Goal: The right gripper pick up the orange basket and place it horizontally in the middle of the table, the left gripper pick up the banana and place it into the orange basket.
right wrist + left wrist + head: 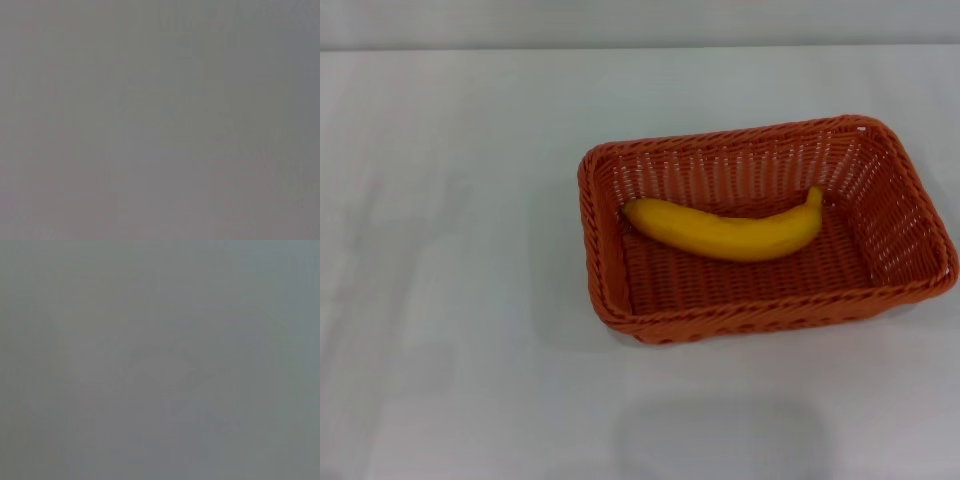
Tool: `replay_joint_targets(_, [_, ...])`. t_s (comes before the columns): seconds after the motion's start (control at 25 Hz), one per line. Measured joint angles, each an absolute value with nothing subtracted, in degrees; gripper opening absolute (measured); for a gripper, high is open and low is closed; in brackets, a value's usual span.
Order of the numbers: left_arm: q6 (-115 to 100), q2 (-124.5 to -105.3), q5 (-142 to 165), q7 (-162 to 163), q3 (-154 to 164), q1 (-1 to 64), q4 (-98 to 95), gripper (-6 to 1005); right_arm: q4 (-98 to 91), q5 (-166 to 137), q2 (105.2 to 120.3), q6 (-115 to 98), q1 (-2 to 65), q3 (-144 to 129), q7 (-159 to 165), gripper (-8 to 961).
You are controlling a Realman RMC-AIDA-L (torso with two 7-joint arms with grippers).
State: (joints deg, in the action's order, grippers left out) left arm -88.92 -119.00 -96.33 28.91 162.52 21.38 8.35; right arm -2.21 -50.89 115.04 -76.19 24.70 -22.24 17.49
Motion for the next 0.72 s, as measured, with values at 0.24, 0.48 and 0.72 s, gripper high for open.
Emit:
replay_joint_targets(0.24, [-88.9, -119.0, -96.3, 28.9, 162.4, 21.4, 8.3, 884, -2.2, -50.9, 115.04, -76.0, 24.8, -22.2, 17.5, 754])
replay_joint_targets(0.48, [-88.9, -118.92, -96.3, 28.9, 162.3, 21.5, 8.3, 883, -2.2, -50.9, 115.1, -75.9, 25.0, -22.2, 17.5, 754])
replay_joint_targets(0.72, [-88.9, -118.88, -96.3, 28.9, 162.2, 21.7, 8.5, 884, -2.2, -50.9, 115.13, -75.9, 25.1, -22.2, 17.5, 754])
